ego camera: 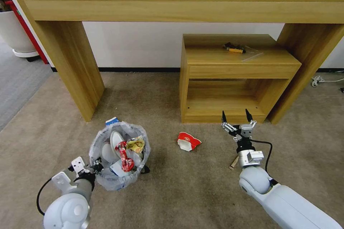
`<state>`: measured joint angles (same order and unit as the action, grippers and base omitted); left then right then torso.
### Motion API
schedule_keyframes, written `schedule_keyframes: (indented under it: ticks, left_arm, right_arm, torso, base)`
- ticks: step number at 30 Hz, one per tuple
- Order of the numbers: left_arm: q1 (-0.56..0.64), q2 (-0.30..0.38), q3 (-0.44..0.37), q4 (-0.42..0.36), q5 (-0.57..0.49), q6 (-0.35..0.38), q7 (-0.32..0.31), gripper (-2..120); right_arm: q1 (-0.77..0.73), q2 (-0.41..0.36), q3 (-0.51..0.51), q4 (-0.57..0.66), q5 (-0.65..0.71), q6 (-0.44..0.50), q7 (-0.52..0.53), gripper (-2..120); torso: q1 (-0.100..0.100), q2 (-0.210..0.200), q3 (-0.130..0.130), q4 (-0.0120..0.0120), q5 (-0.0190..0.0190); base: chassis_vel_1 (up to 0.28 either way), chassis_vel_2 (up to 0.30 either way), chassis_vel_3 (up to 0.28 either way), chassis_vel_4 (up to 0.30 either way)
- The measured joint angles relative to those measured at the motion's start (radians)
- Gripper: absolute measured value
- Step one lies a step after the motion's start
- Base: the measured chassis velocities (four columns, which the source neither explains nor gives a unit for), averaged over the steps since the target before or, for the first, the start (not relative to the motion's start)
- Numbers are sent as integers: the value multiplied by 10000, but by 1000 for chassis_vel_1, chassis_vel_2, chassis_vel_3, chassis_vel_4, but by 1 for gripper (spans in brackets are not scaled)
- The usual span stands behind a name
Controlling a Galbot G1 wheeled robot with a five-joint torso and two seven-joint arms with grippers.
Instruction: Pick up the trash bin and place the garbage on the floor into it.
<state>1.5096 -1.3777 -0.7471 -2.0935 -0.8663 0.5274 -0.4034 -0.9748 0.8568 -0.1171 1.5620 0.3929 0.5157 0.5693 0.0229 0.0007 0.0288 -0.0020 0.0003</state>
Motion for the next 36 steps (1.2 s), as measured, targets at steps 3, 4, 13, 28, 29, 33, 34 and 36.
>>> schedule_keyframes:
  ticks: [3, 4, 13, 28, 29, 33, 34, 36]
  left_arm:
    - [56, 111, -208, -27, -117, 7, -5, 0]
    - [73, 137, -260, -48, -147, 7, -8, 0]
    - [84, 48, -227, -35, -133, 1, -7, 0]
    - [36, -26, -182, 30, -78, -23, 0, 0]
    - [36, -26, -182, 30, -78, -23, 0, 0]
    - [24, -9, -240, 3, -124, -24, 1, 0]
    - [24, -9, -240, 3, -124, -24, 1, 0]
    - [25, 10, -281, -21, -154, -24, 1, 0]
  right_arm:
    - [4, 35, -51, -91, -15, -1, 0, 100]
    - [27, 77, -88, -225, -123, 54, -2, 100]
    - [139, 134, -266, -315, -104, 47, 24, 98]
    - [158, 128, -346, -421, -176, 185, -19, 91]
    - [158, 128, -346, -421, -176, 185, -19, 91]
    - [179, 161, -405, -427, -278, 179, -25, 92]
    - [179, 161, -405, -427, -278, 179, -25, 92]
    - [183, 163, -415, -428, -279, 178, -27, 92]
  torso:
    - [0, -1, 0, 1, -2]
    - [0, 0, 0, 1, 1]
    - [0, 0, 0, 0, -2]
    - [0, 0, 0, 1, 0]
    - [0, 0, 0, 1, 0]
    - [0, -2, 1, 0, -1]
    - [0, -2, 1, 0, -1]
    - [0, -2, 0, 0, 0]
  base:
    - [0, 0, 0, 0]
    - [0, 0, 0, 0]
    - [43, 41, -39, -45]
    - [77, 81, -84, -81]
    - [65, 61, -63, -39]
    - [69, 62, -57, -53]
    - [67, 69, -50, -64]
    - [71, 68, -60, -68]
